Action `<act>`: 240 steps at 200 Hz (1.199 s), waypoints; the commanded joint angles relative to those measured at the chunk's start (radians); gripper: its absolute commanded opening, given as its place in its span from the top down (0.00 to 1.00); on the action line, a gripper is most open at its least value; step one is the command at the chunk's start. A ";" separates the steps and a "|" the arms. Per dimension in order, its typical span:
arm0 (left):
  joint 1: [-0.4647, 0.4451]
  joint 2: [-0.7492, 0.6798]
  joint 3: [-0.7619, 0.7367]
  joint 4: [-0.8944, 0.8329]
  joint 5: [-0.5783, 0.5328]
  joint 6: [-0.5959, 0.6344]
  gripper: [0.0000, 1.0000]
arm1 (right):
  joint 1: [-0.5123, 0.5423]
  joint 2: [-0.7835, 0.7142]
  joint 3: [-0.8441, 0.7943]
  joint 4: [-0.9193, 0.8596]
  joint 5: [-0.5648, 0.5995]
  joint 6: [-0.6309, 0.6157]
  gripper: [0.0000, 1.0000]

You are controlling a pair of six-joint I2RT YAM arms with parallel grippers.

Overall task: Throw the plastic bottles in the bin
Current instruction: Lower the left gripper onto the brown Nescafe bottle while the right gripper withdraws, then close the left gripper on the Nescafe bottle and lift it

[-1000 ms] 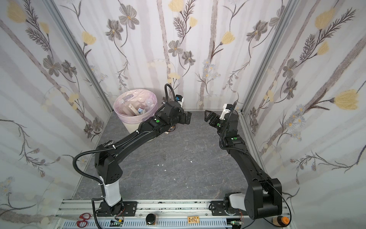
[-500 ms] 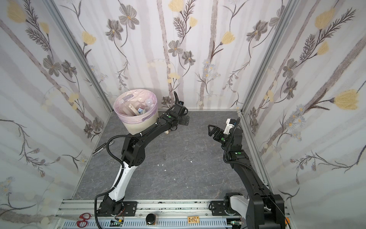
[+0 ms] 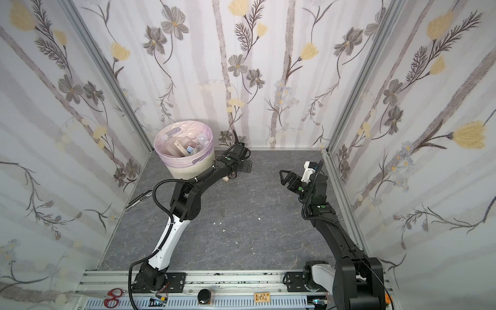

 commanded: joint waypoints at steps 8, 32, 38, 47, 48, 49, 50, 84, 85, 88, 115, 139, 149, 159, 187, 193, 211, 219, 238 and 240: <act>0.014 0.028 0.029 -0.010 0.006 0.004 0.00 | 0.001 0.011 -0.011 0.053 -0.003 0.013 0.00; 0.028 0.037 0.033 -0.011 0.017 0.003 0.00 | 0.001 0.022 -0.009 0.051 -0.009 0.013 0.00; 0.030 0.038 0.034 -0.011 0.019 0.003 0.00 | 0.001 0.024 -0.009 0.051 -0.009 0.013 0.00; 0.033 0.041 0.034 -0.011 0.023 0.006 0.00 | 0.001 0.026 -0.009 0.052 -0.009 0.014 0.00; 0.033 0.041 0.034 -0.011 0.023 0.006 0.00 | 0.001 0.026 -0.009 0.052 -0.009 0.014 0.00; 0.033 0.042 0.035 -0.011 0.023 0.006 0.00 | 0.001 0.026 -0.010 0.051 -0.009 0.013 0.00; 0.033 0.043 0.033 -0.011 0.023 0.006 0.00 | 0.001 0.027 -0.010 0.051 -0.008 0.013 0.00; 0.038 0.051 0.032 -0.010 0.031 0.005 0.00 | -0.001 0.032 -0.005 0.052 -0.010 0.017 0.00; 0.039 0.051 0.031 -0.010 0.032 0.005 0.00 | -0.001 0.031 -0.005 0.051 -0.010 0.017 0.00; 0.038 0.050 0.031 -0.010 0.033 0.003 0.00 | -0.001 0.031 -0.005 0.051 -0.011 0.018 0.00; 0.038 0.045 0.013 -0.012 0.051 0.002 0.02 | -0.003 0.028 -0.010 0.047 -0.014 0.022 0.00; 0.037 0.030 -0.020 -0.011 0.068 0.002 0.07 | -0.007 0.019 -0.014 0.044 -0.018 0.028 0.00; 0.035 0.024 -0.037 -0.010 0.077 0.002 0.09 | -0.010 0.014 -0.018 0.042 -0.020 0.029 0.00; 0.033 0.017 -0.053 -0.011 0.085 0.002 0.12 | -0.013 0.008 -0.024 0.042 -0.024 0.033 0.00; 0.021 0.000 -0.089 -0.011 0.093 0.005 0.18 | -0.021 -0.013 -0.040 0.040 -0.026 0.039 0.00; 0.016 -0.002 -0.095 -0.011 0.096 0.005 0.20 | -0.022 -0.018 -0.043 0.040 -0.026 0.039 0.00; 0.006 -0.009 -0.101 -0.009 0.104 0.010 0.24 | -0.025 -0.036 -0.054 0.033 -0.024 0.039 0.00; -0.002 -0.011 -0.103 -0.009 0.108 0.014 0.27 | -0.028 -0.044 -0.057 0.029 -0.024 0.039 0.00; -0.019 -0.010 -0.103 -0.009 0.117 0.020 0.31 | -0.036 -0.062 -0.068 0.016 -0.021 0.041 0.00; -0.020 -0.010 -0.103 -0.009 0.118 0.021 0.32 | -0.038 -0.064 -0.068 0.014 -0.021 0.041 0.00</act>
